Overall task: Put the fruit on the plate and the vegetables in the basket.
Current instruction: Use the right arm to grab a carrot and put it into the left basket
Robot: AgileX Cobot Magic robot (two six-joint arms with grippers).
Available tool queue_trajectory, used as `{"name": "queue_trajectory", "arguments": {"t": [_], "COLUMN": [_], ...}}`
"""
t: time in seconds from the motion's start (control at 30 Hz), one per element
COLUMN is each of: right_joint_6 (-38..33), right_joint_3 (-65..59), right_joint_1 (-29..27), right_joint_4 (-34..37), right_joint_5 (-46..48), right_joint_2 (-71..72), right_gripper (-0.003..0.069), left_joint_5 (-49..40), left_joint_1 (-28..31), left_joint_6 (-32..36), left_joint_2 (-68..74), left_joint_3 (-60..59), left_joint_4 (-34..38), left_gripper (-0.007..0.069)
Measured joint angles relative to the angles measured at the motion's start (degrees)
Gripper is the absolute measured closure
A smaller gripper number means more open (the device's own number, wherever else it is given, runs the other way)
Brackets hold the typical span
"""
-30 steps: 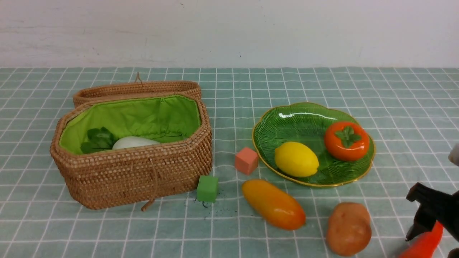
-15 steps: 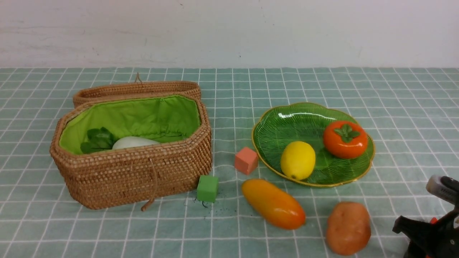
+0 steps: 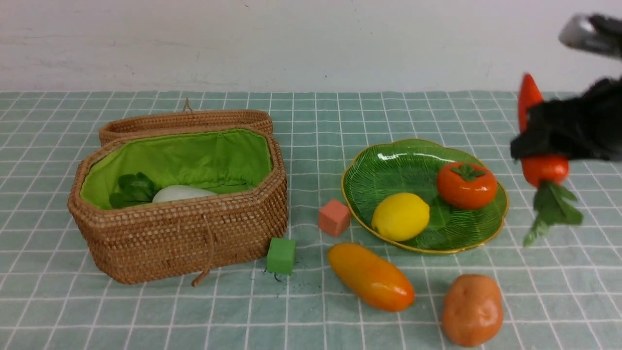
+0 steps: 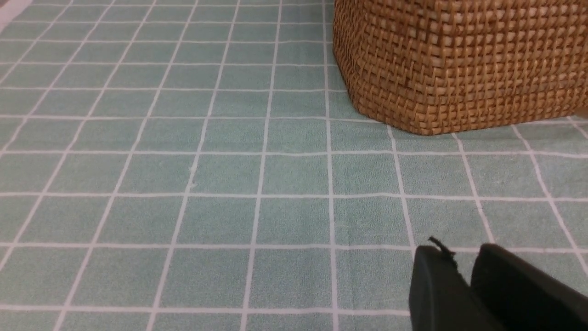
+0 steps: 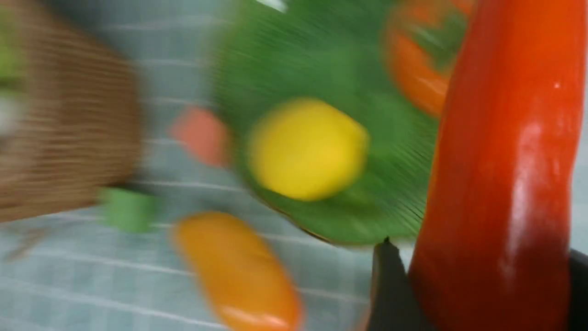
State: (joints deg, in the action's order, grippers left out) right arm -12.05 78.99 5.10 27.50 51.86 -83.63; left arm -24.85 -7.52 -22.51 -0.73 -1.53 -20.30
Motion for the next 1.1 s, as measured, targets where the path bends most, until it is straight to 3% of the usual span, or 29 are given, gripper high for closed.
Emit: {"name": "queue_trajectory", "arguments": {"t": [0.1, 0.27, 0.37, 0.53, 0.7, 0.77, 0.8, 0.9, 1.1], "right_joint_6": [-7.6, -11.54, -12.71, -21.72, -30.92, -31.69, -32.3, -31.97, -24.09], "right_joint_3": [12.12, 26.66, 33.71, 41.15, 41.82, 41.88, 41.98, 42.04, 41.79], "right_joint_1": [3.19, 11.49, 17.46, 27.82, 35.04, 35.89, 36.86, 37.22, 37.11], "right_joint_4": [8.07, 11.54, 10.72, 4.39, -2.84, -4.06, -6.13, -7.3, -10.26], "right_joint_5": [2.09, 1.35, -1.16, -10.34, -25.0, -27.65, -30.67, -30.64, -18.9], "right_joint_2": [-7.02, -18.9, -26.34, -35.07, -37.8, -38.34, -39.58, -41.36, -39.65], "right_gripper": [0.0289, 0.0289, 0.0289, 0.0284, 0.0167, 0.0136, 0.0087, 0.0041, 0.0061], "left_joint_5": [0.0, 0.0, 0.0, 0.0, 0.0, 0.0, 0.0, 0.0, 0.0], "left_joint_1": [0.0, 0.0, 0.0, 0.0, 0.0, 0.0, 0.0, 0.0, 0.0], "left_joint_6": [0.0, 0.0, 0.0, 0.0, 0.0, 0.0, 0.0, 0.0, 0.0], "left_joint_2": [0.0, 0.0, 0.0, 0.0, 0.0, 0.0, 0.0, 0.0, 0.0], "left_joint_3": [0.0, 0.0, 0.0, 0.0, 0.0, 0.0, 0.0, 0.0, 0.0], "left_joint_4": [0.0, 0.0, 0.0, 0.0, 0.0, 0.0, 0.0, 0.0, 0.0], "left_gripper": [0.0501, 0.0499, 0.0496, 0.0489, 0.0482, 0.0481, 0.048, 0.0477, 0.047]}}
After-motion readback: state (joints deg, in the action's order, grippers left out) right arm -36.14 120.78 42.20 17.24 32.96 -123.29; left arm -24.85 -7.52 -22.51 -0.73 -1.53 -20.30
